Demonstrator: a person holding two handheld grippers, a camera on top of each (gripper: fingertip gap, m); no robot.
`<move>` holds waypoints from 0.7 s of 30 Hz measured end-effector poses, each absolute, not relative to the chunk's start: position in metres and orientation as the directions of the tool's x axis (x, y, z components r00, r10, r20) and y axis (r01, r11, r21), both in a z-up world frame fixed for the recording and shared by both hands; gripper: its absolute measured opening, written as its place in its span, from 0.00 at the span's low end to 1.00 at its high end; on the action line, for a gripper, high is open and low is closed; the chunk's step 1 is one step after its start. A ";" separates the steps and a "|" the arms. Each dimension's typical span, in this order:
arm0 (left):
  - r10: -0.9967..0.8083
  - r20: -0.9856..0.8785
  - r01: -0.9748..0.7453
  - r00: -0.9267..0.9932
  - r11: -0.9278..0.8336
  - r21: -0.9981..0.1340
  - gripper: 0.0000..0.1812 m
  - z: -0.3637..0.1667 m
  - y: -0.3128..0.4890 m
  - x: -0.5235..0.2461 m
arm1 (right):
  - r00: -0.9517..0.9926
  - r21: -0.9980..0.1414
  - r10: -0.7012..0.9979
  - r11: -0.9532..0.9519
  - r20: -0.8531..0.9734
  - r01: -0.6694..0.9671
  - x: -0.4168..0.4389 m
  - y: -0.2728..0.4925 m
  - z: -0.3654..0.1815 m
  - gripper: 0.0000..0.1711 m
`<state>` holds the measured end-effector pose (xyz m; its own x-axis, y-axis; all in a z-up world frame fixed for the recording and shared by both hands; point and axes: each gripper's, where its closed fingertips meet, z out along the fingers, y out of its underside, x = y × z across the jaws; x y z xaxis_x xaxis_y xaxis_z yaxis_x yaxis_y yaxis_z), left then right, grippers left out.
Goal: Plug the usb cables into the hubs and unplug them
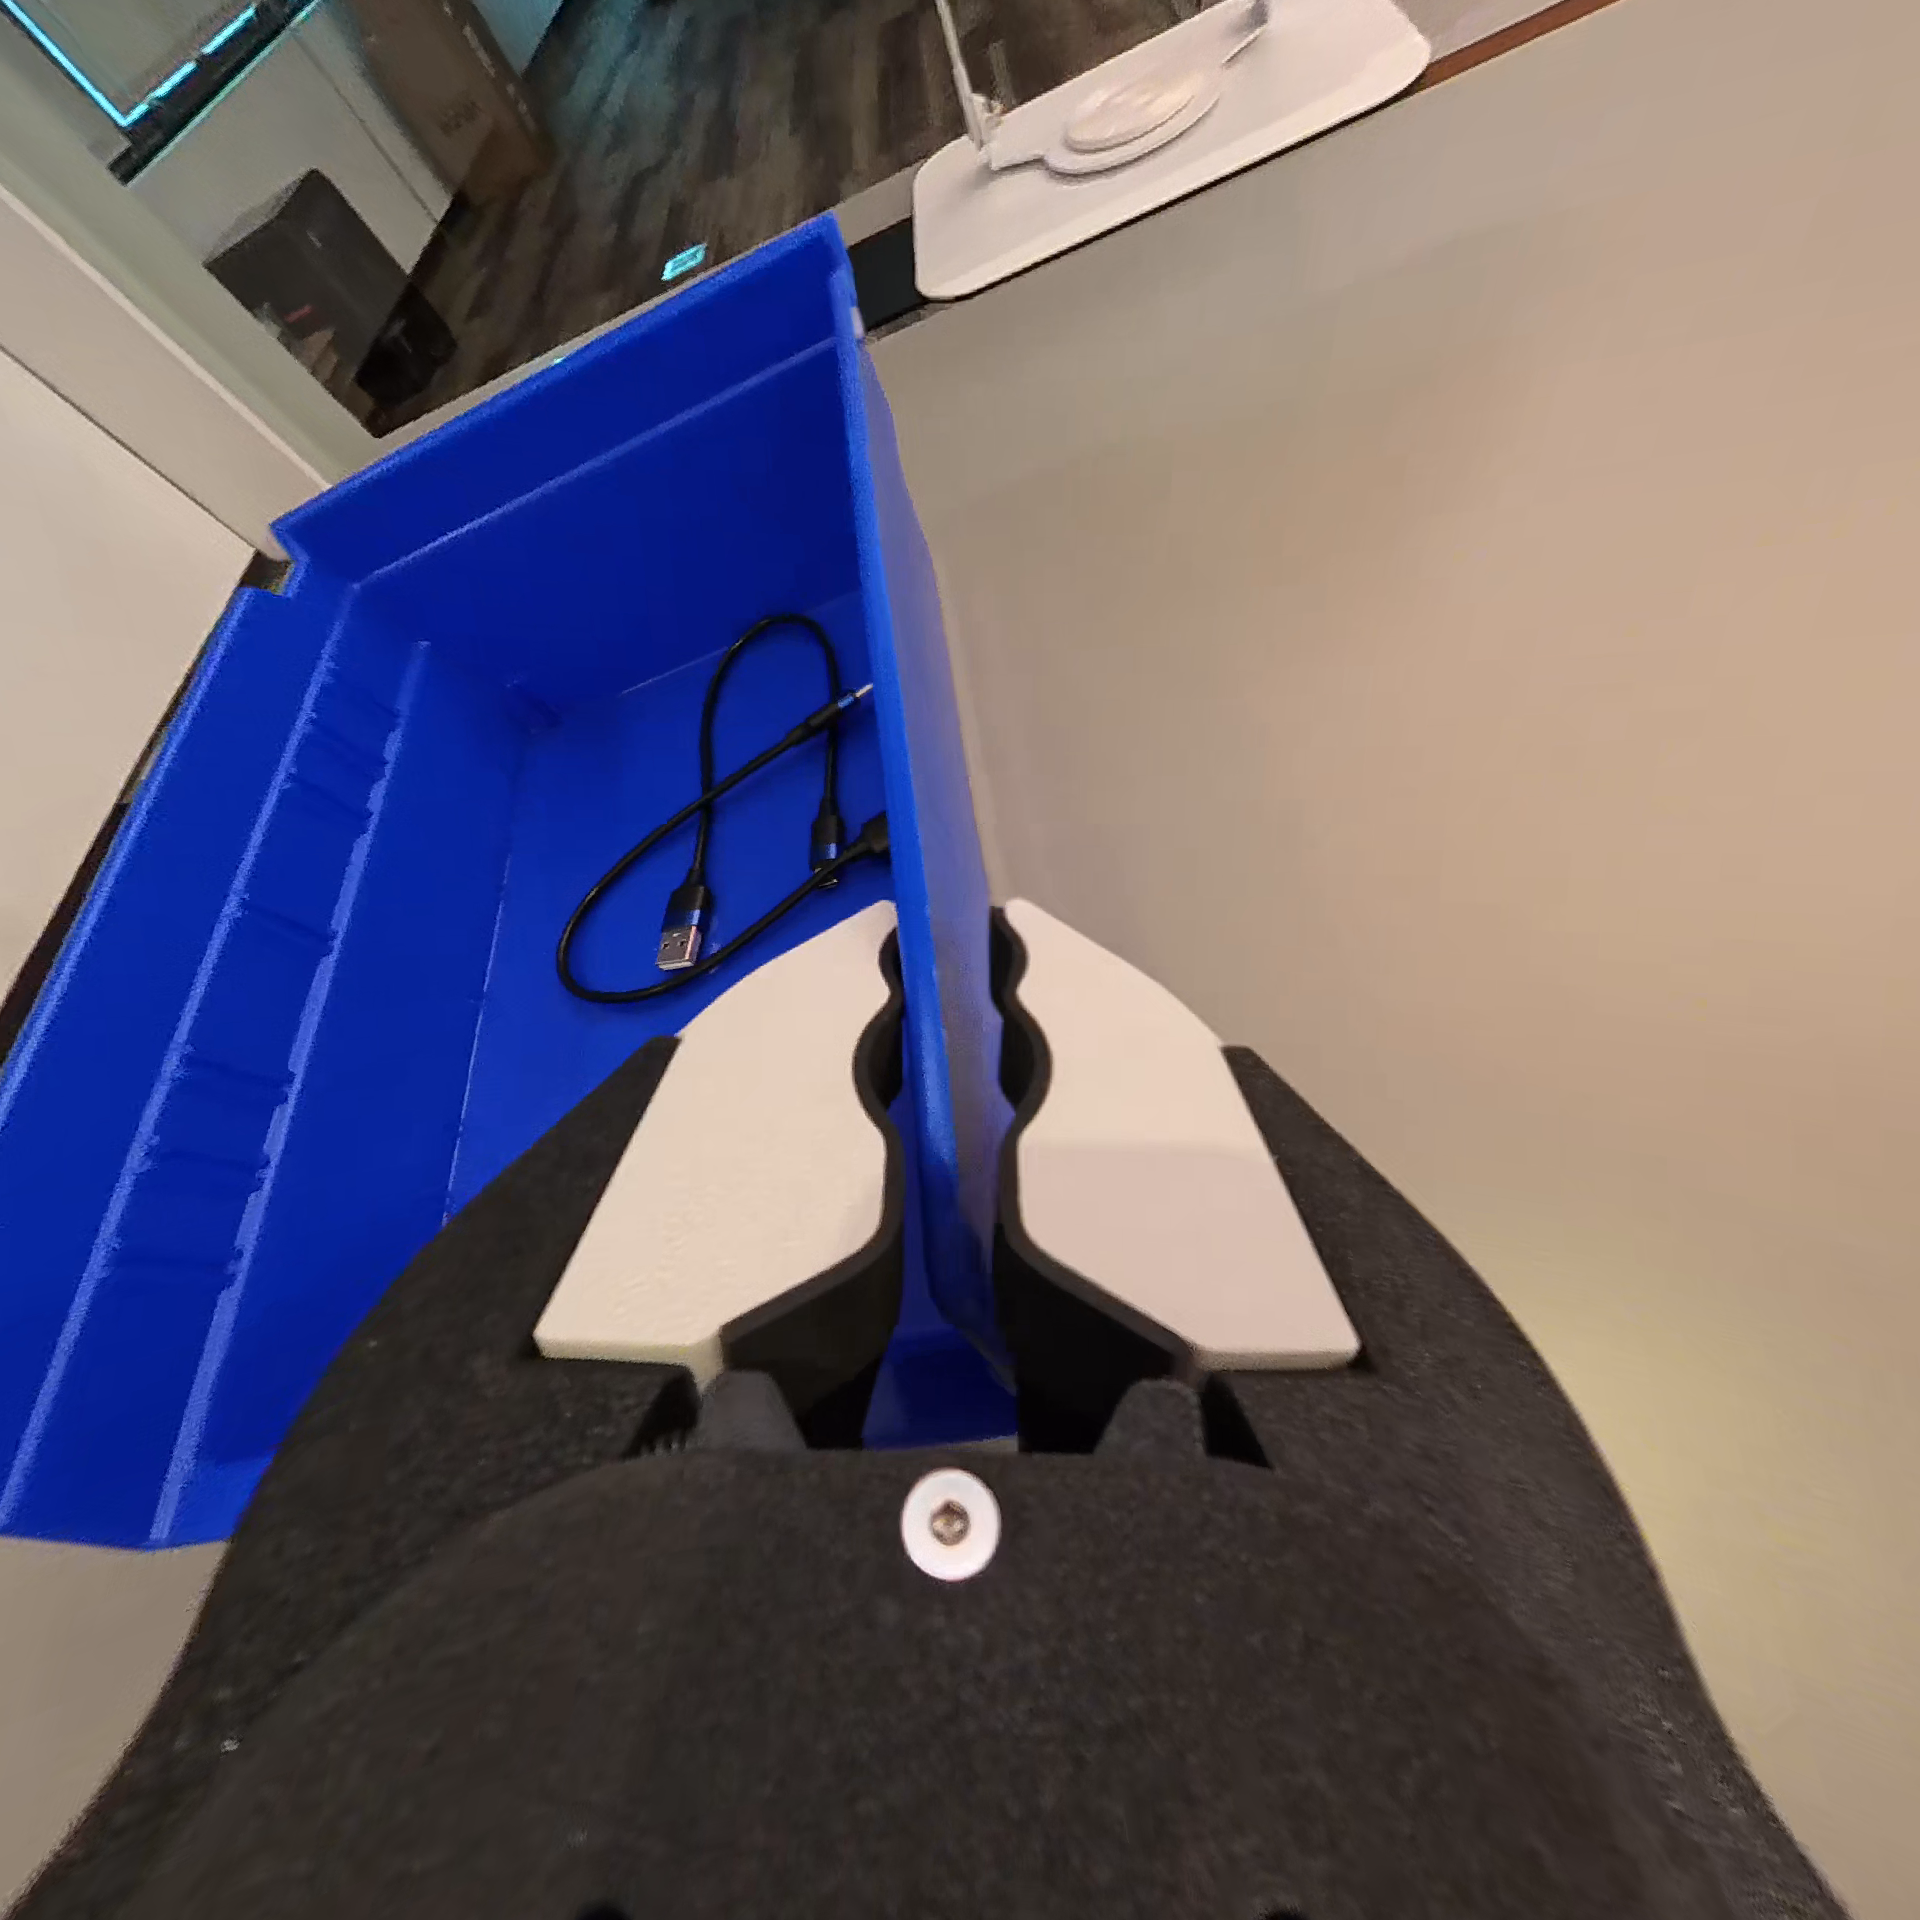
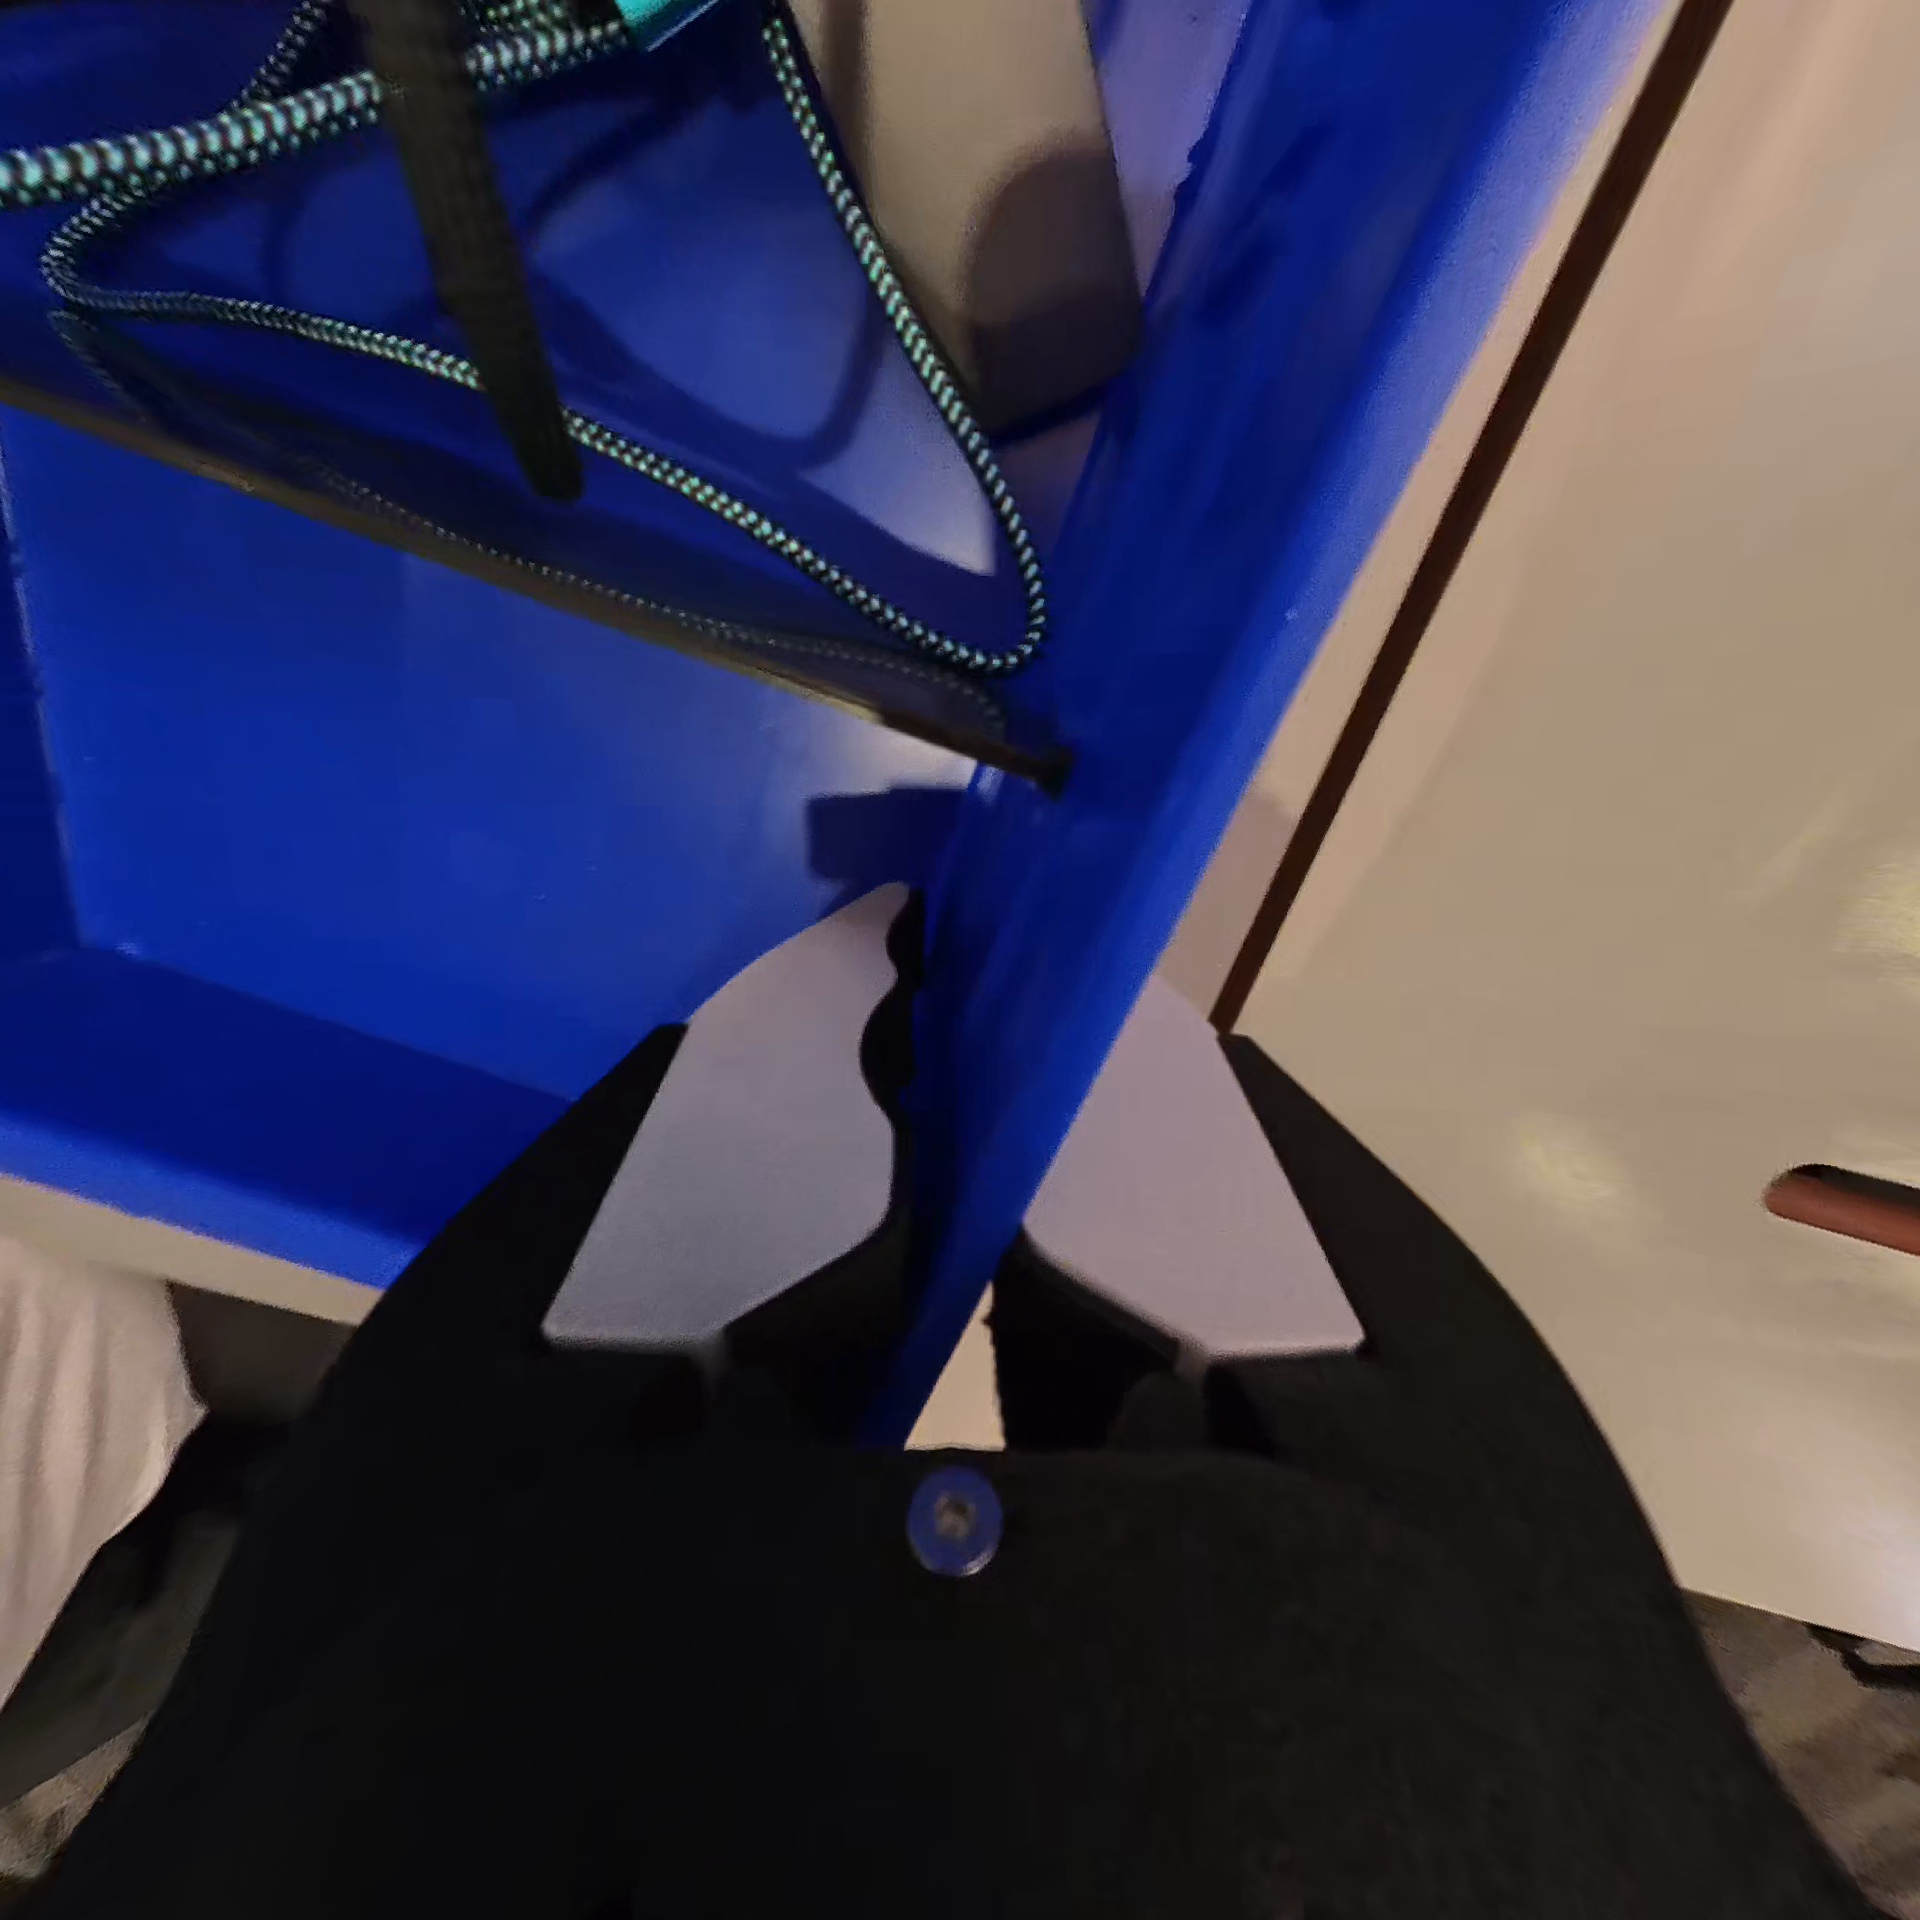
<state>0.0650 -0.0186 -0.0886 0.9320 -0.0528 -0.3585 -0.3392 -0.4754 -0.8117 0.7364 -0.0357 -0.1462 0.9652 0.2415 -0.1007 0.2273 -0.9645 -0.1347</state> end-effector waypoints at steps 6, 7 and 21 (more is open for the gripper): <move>-0.061 -0.327 -0.328 0.943 -0.334 -0.884 0.13 -0.047 -0.044 0.066 | 0.974 -0.114 0.165 -0.982 -0.156 0.148 0.728 -0.043 -0.146 0.04; -0.052 -0.314 -0.314 0.948 -0.305 -0.899 0.12 -0.038 -0.050 0.058 | 0.975 -0.113 0.151 -0.985 -0.161 0.134 0.726 -0.044 -0.146 0.04; 0.215 -0.302 -0.184 0.929 -0.438 -0.880 0.12 -0.045 -0.047 -0.167 | 0.961 -0.162 0.094 -0.985 -0.258 0.052 0.675 -0.048 -0.141 0.03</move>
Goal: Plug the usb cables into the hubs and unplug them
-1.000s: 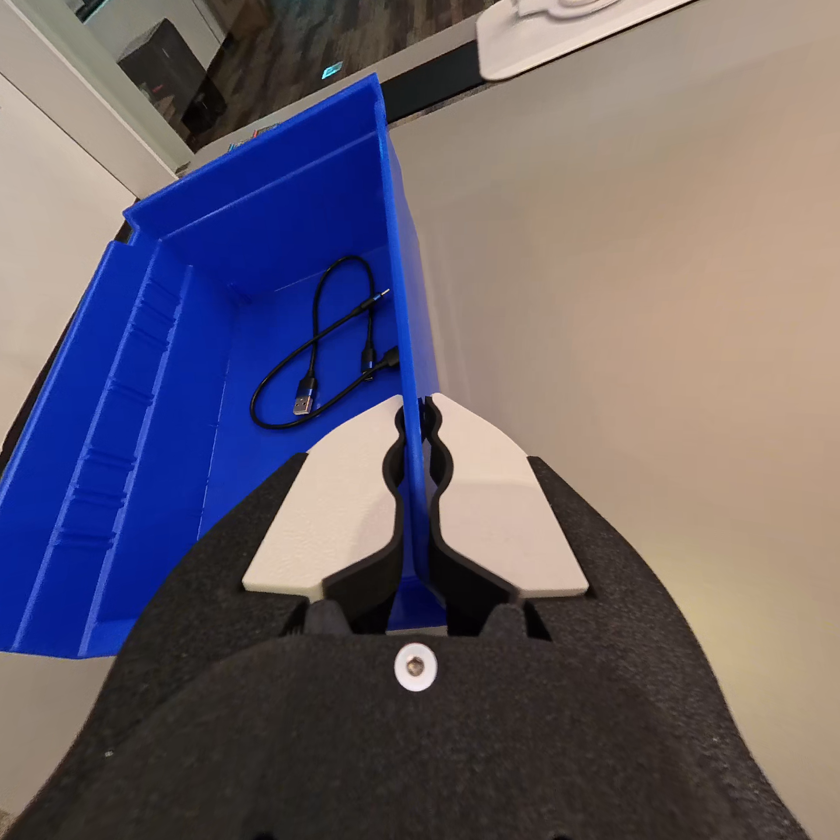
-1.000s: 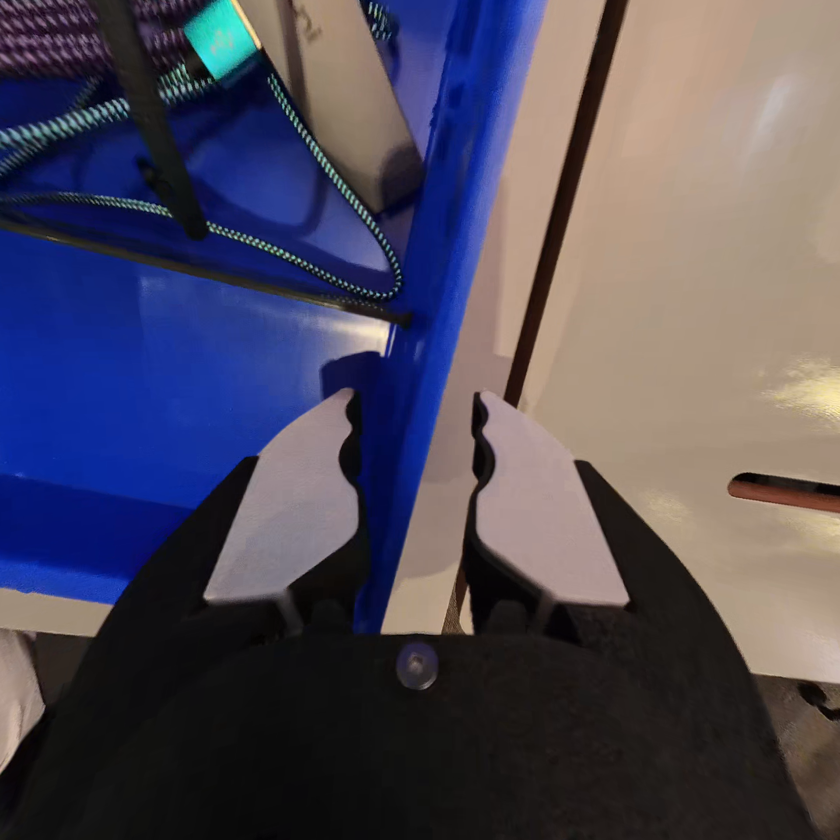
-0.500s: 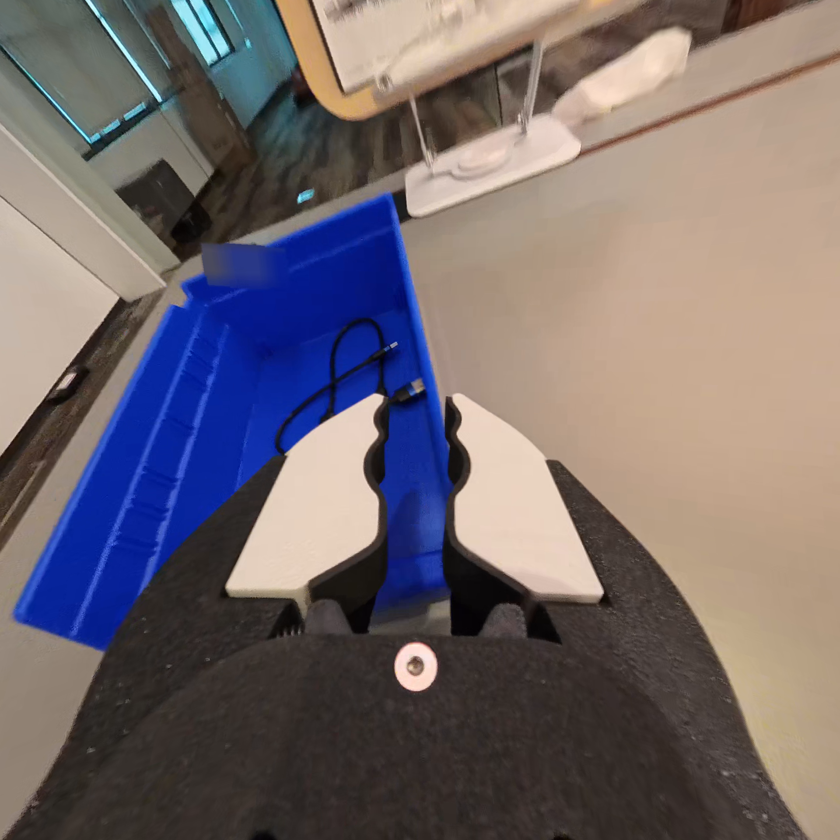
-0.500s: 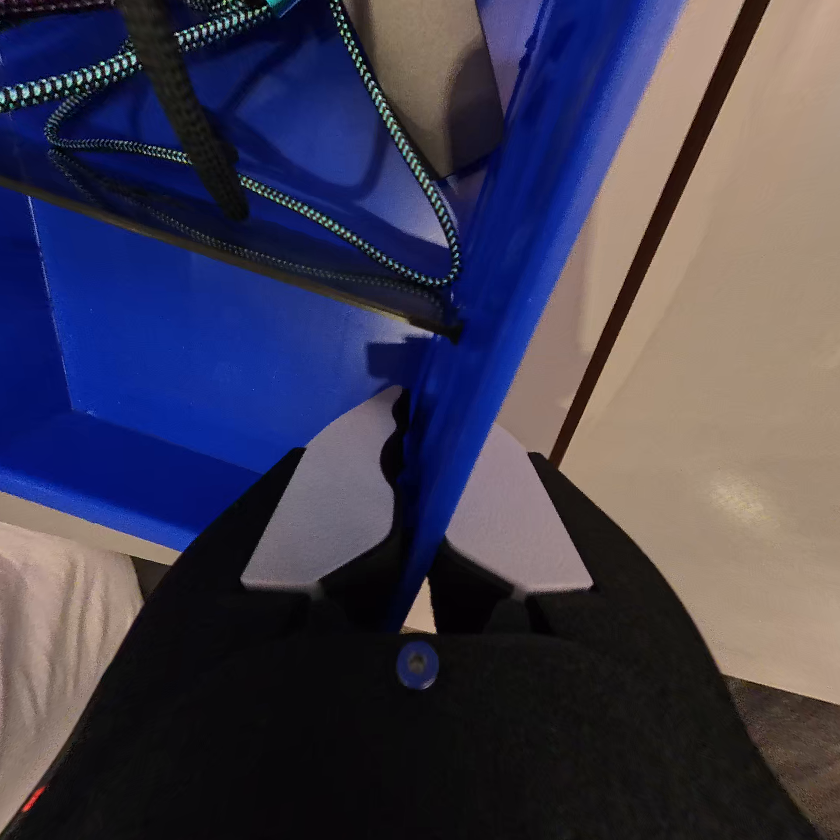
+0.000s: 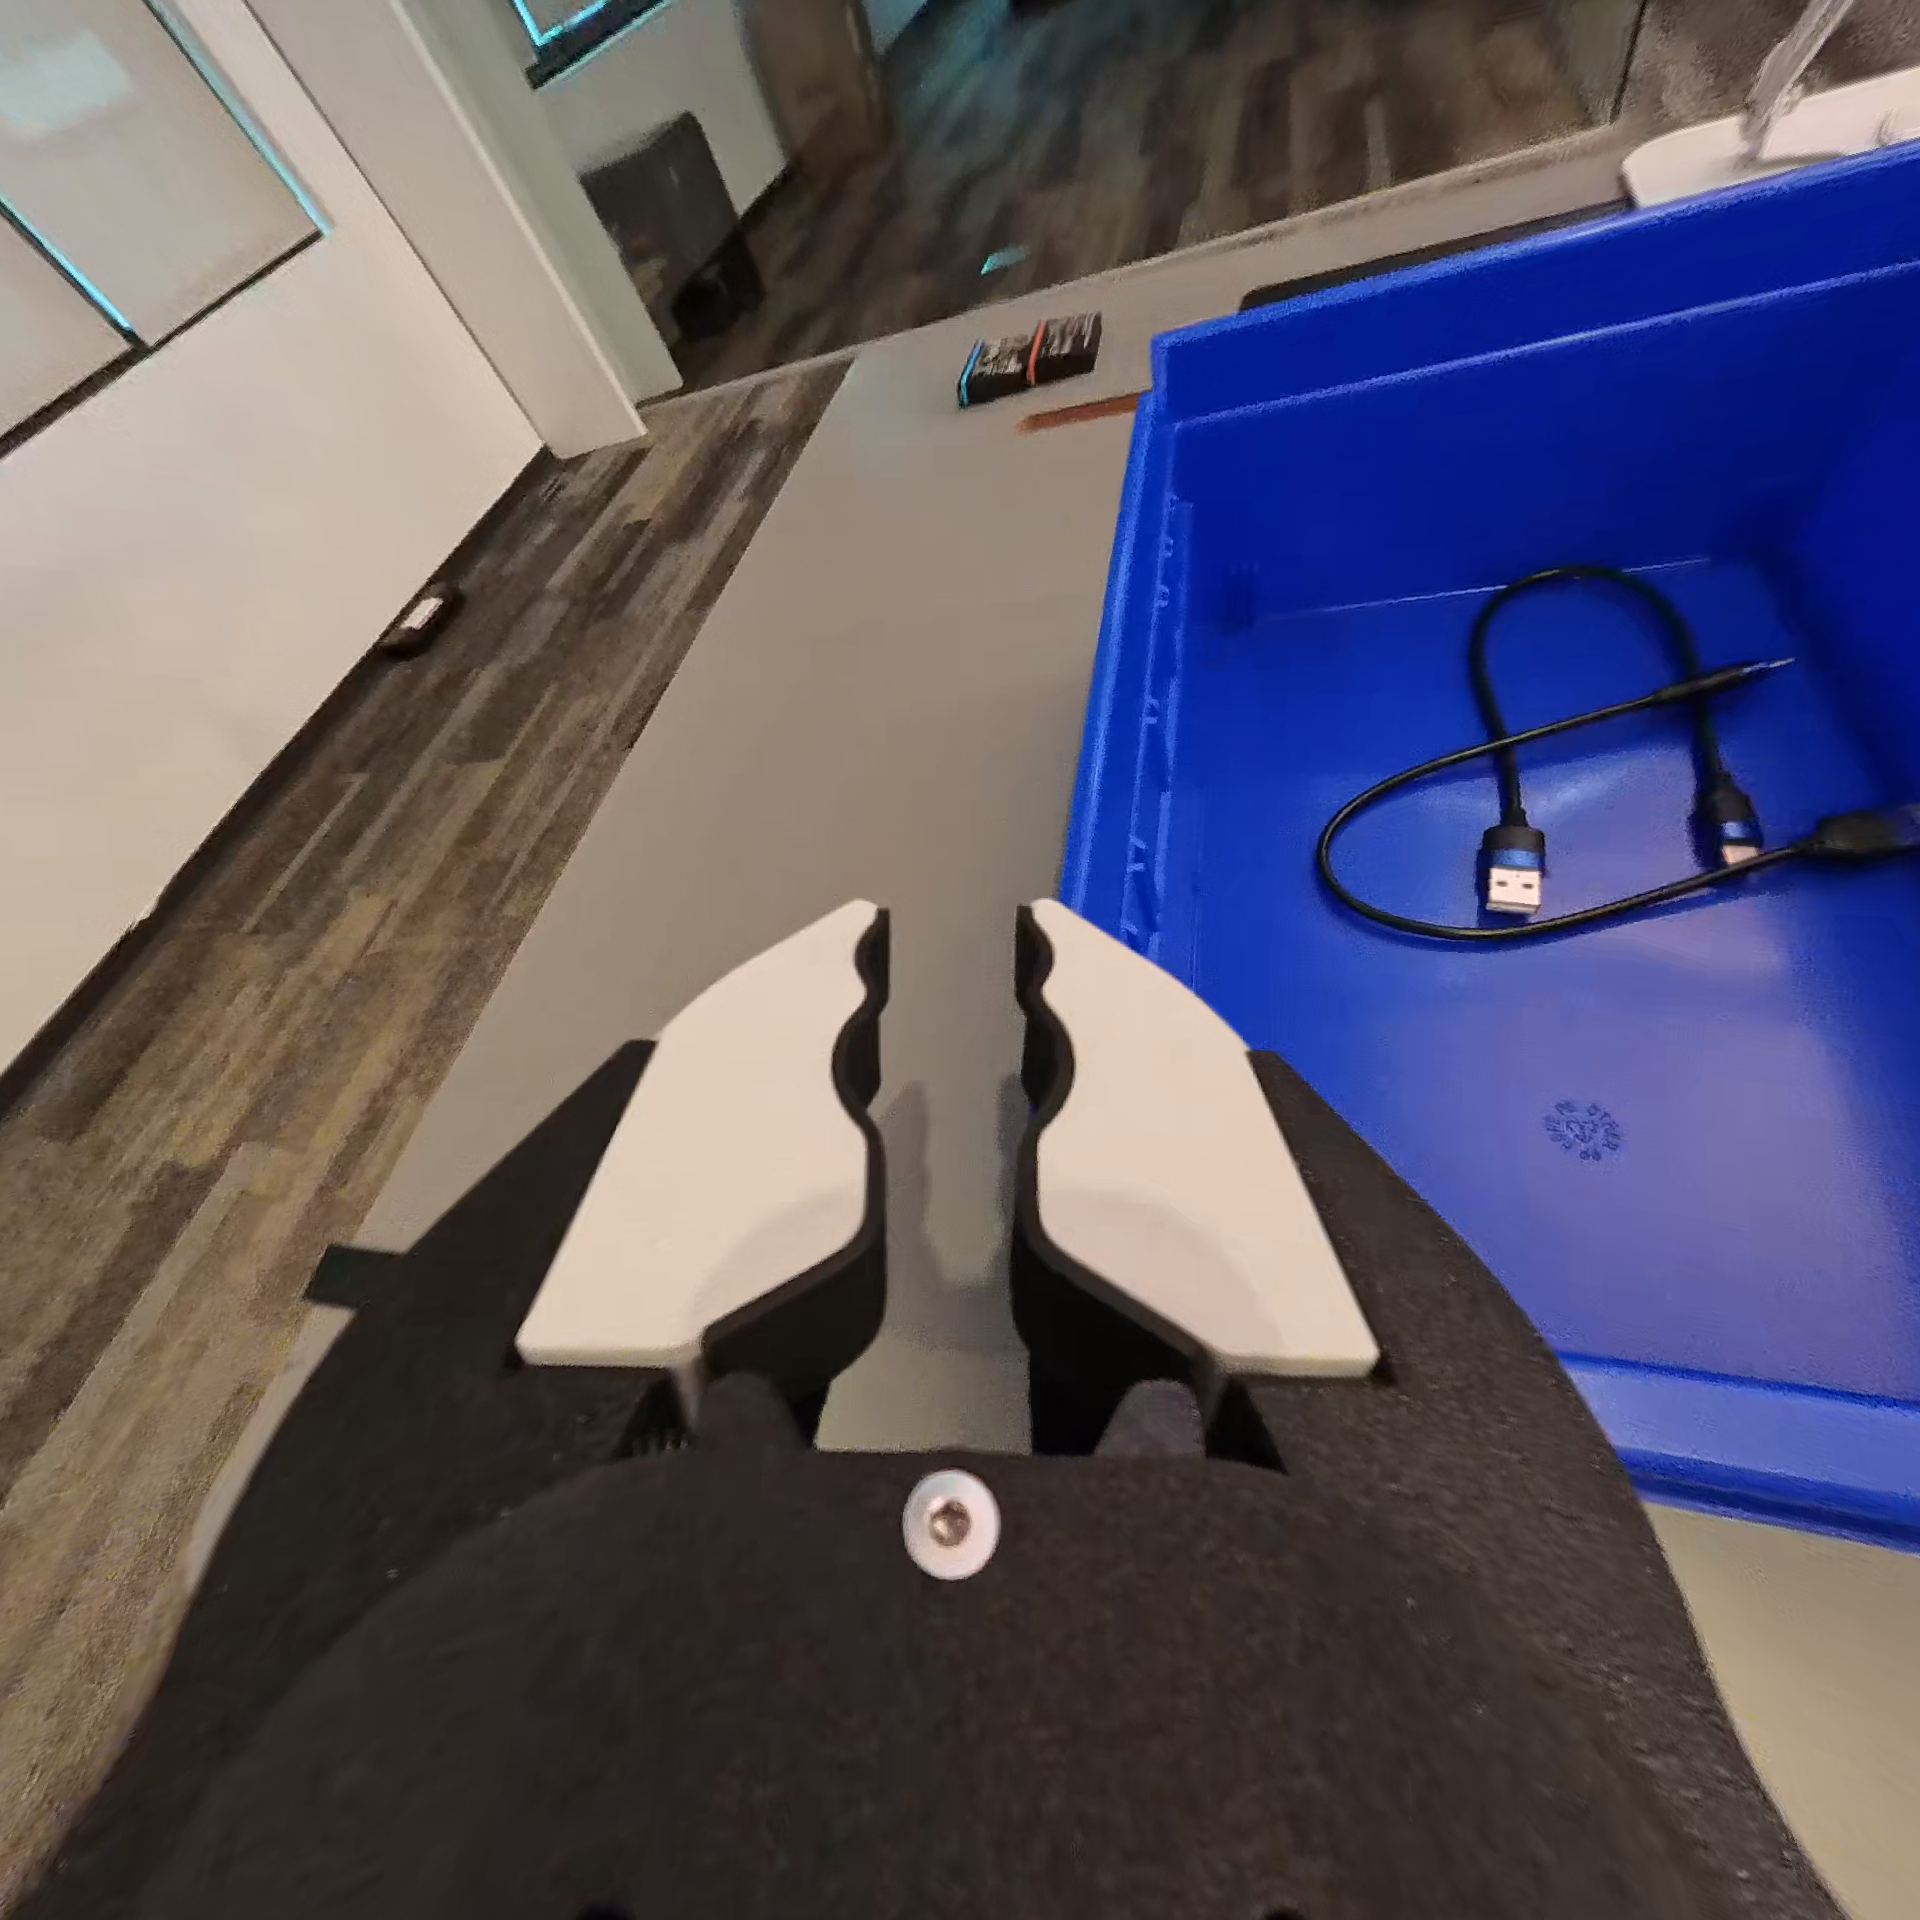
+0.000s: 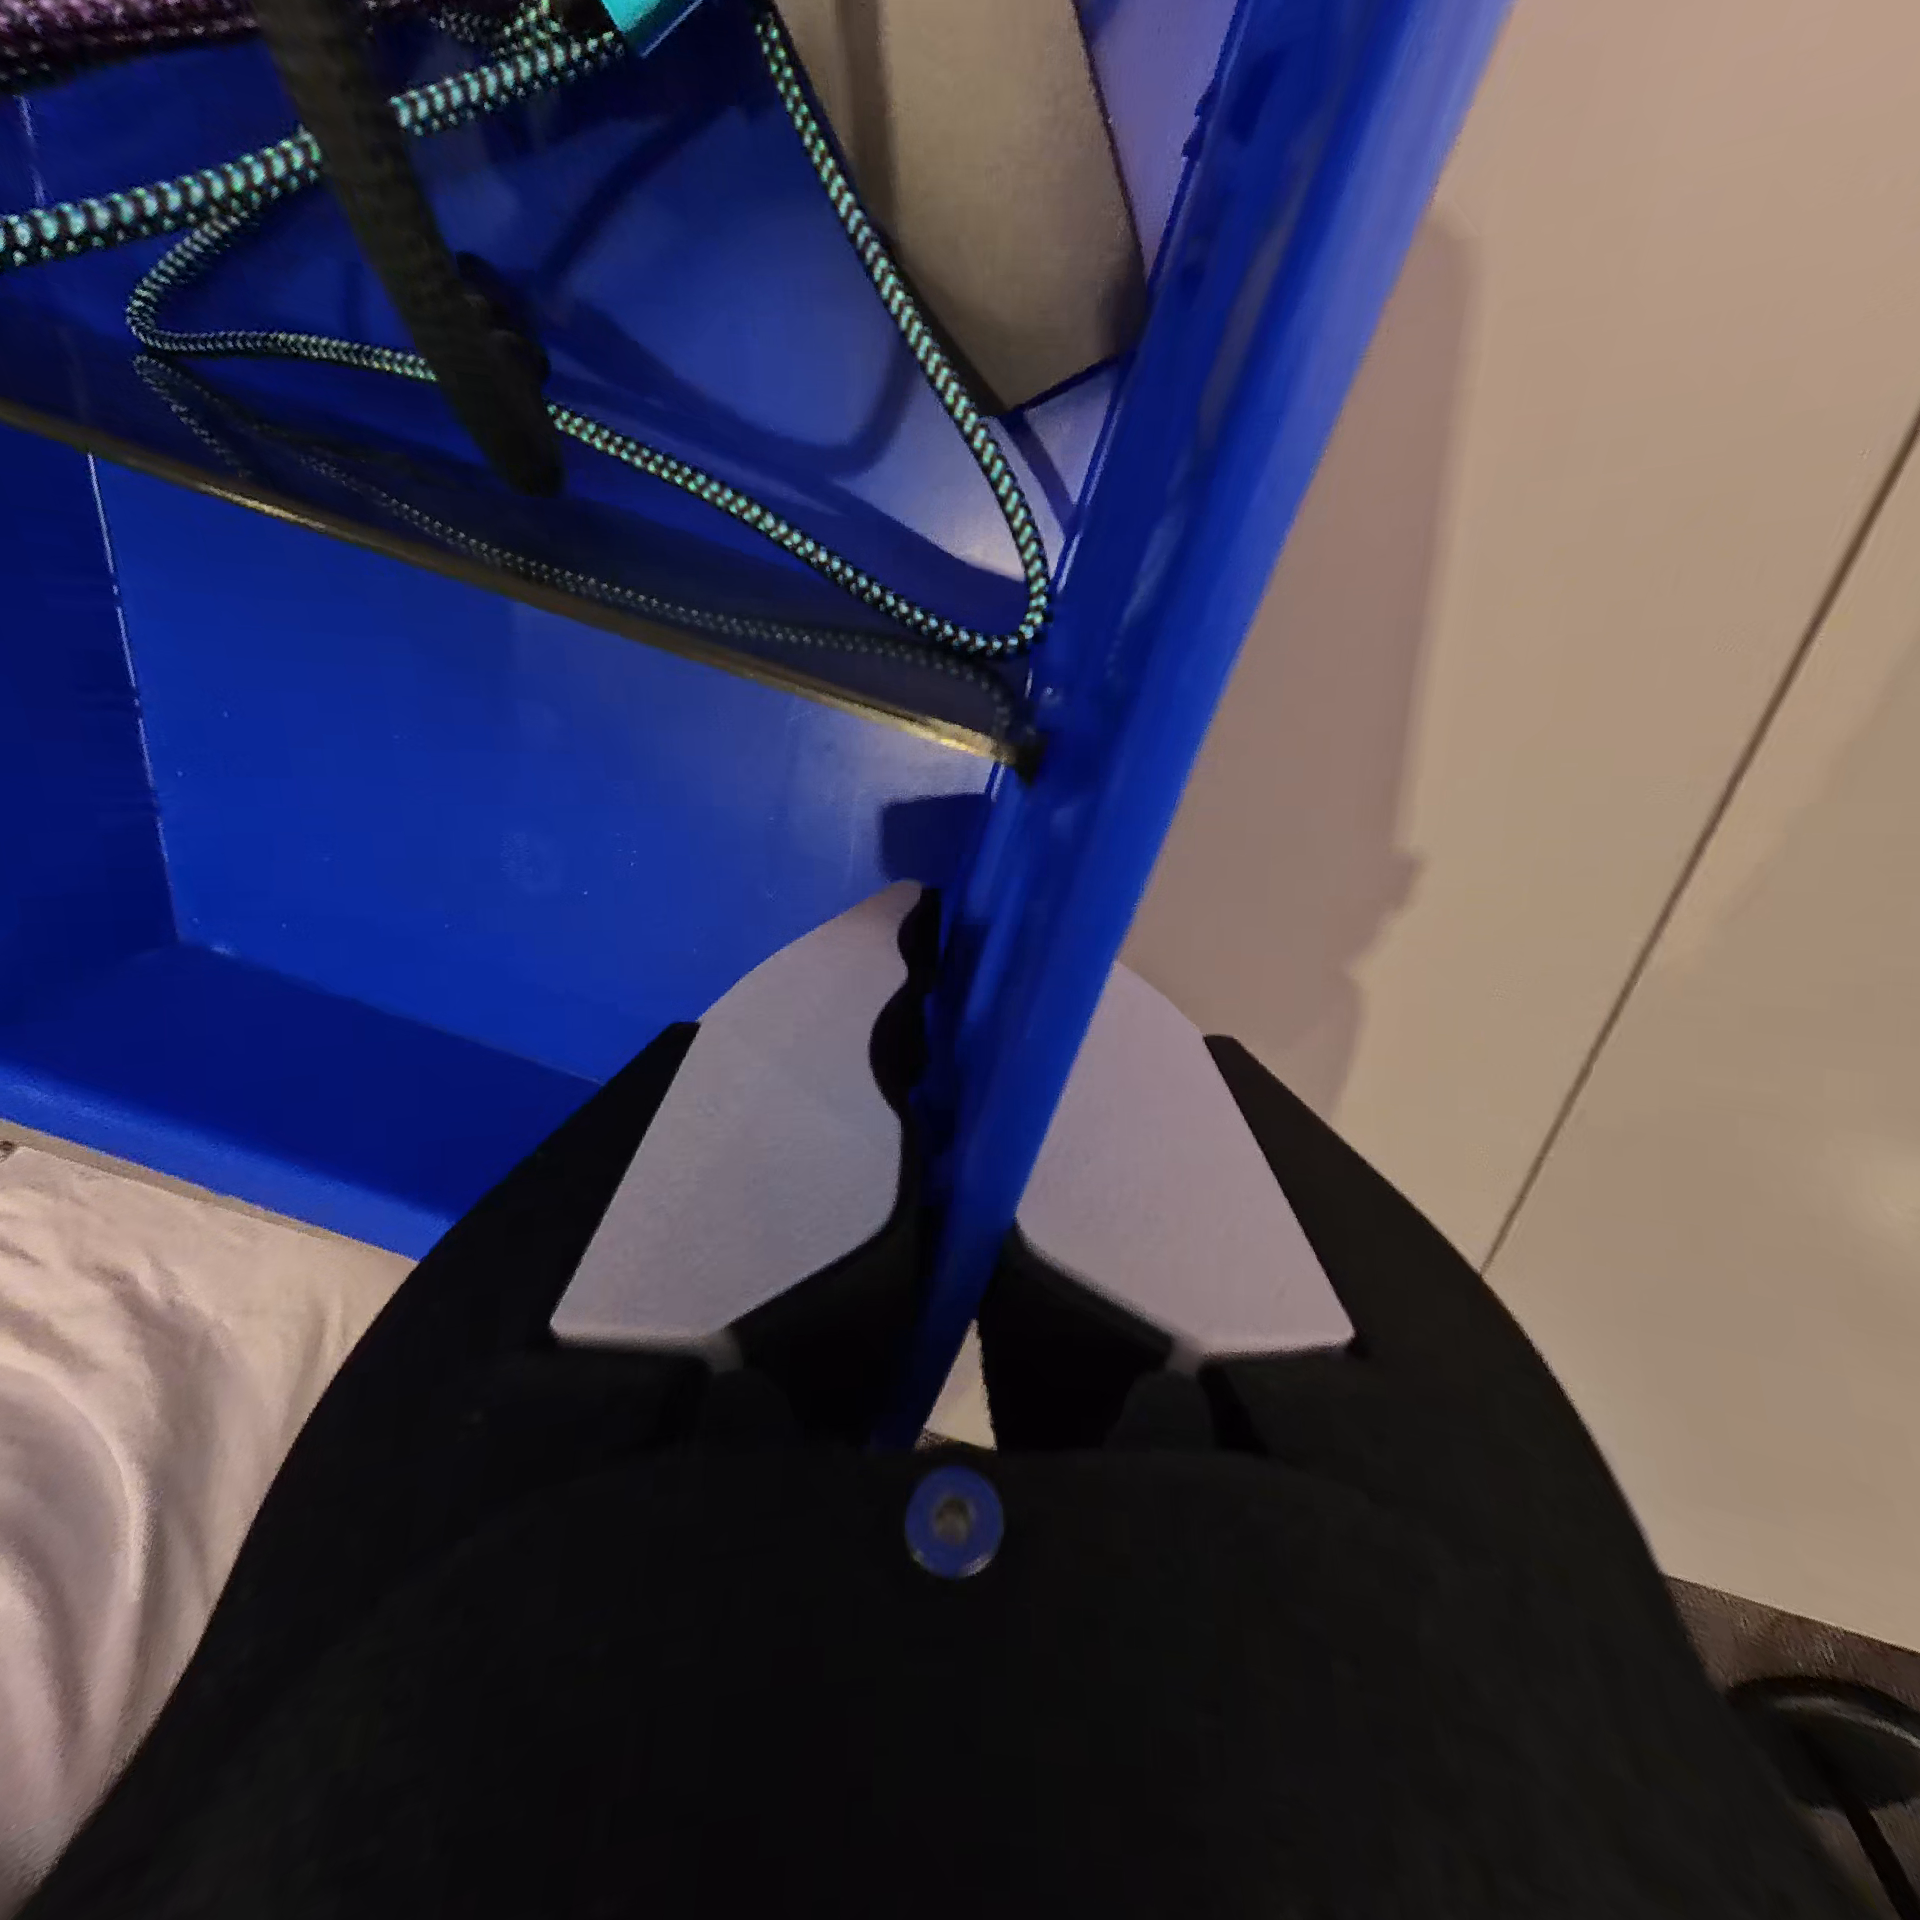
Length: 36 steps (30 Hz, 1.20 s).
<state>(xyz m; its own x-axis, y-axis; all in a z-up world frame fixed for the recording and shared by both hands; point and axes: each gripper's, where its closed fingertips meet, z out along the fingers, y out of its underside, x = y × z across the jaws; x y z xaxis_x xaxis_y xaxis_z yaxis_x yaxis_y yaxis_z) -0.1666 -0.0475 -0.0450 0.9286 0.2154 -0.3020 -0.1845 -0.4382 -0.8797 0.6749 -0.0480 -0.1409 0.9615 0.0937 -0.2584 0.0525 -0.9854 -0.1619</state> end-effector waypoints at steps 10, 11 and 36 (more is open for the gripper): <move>0.134 -0.134 -0.069 0.982 -0.409 -0.910 0.00 -0.050 -0.027 -0.157 | 0.958 -0.187 0.112 -0.980 -0.263 0.063 0.645 -0.053 -0.118 0.03; 0.137 -0.128 -0.061 0.982 -0.416 -0.908 0.01 -0.050 -0.028 -0.158 | 0.959 -0.189 0.112 -0.980 -0.262 0.063 0.643 -0.053 -0.114 0.04; -0.040 0.041 0.015 0.998 -0.507 -0.862 0.02 -0.079 -0.013 -0.081 | 0.970 -0.215 0.166 -0.968 -0.175 0.127 0.610 -0.039 -0.061 0.04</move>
<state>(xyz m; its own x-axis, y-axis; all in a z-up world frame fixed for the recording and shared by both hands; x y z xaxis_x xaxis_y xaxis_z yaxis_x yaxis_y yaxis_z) -0.0810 -0.0126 -0.0792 0.9984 -0.0396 0.0405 0.0149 -0.5072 -0.8617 0.6102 -0.0387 -0.0612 0.9704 0.1660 -0.1754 0.1267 -0.9683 -0.2155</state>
